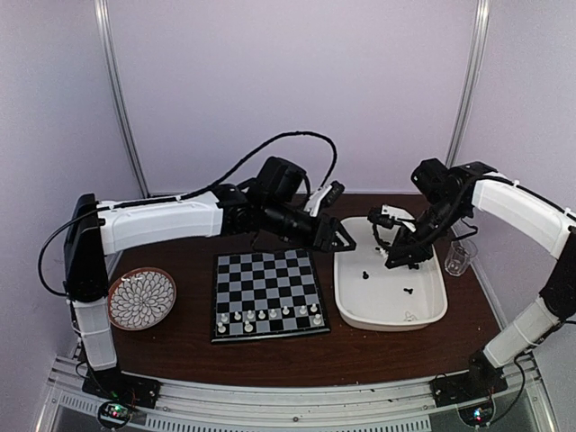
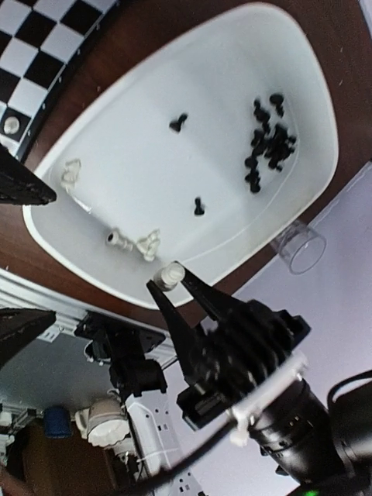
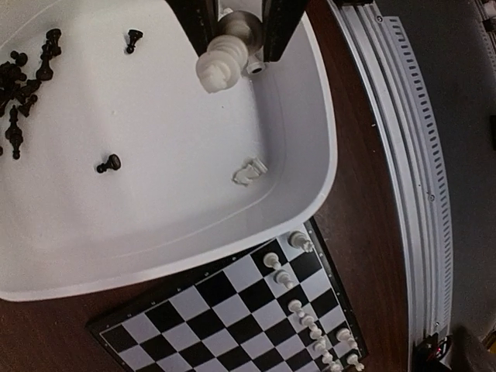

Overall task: Set up the chess pieces on the board
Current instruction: Pick up the queen from the storage box, then pass from the right arm to the left

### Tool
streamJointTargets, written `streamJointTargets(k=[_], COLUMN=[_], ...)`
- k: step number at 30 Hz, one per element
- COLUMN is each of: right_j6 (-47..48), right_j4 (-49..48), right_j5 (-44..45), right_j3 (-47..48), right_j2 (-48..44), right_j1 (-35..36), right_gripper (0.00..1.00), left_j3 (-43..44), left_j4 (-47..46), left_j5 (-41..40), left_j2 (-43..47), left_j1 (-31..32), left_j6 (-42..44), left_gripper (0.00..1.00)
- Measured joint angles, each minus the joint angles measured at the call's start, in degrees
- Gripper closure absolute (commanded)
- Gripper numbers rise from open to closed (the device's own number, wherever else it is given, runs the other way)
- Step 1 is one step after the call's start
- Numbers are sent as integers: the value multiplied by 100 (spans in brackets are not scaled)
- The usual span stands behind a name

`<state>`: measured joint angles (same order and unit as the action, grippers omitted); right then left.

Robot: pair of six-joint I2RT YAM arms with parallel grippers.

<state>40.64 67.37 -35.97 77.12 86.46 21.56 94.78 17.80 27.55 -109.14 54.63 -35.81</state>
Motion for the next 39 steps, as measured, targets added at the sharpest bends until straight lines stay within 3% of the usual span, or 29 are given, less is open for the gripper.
streamJointTargets(k=[14, 33, 39], right_j6=[-249, -323, -341], right_j4=[-267, -260, -251], right_j5=[-540, -656, -634], right_j3=[-90, -90, -90], right_j2=[-446, -457, -461], right_j1=[437, 619, 621], right_gripper=[87, 87, 70], left_j3=[603, 693, 702], left_j4=[-769, -1091, -1062], left_j5=[892, 1163, 1165], left_j2=[-1016, -1130, -1132], left_j1=[326, 332, 332], left_j6=[-992, -1213, -1163], left_gripper=[57, 92, 97])
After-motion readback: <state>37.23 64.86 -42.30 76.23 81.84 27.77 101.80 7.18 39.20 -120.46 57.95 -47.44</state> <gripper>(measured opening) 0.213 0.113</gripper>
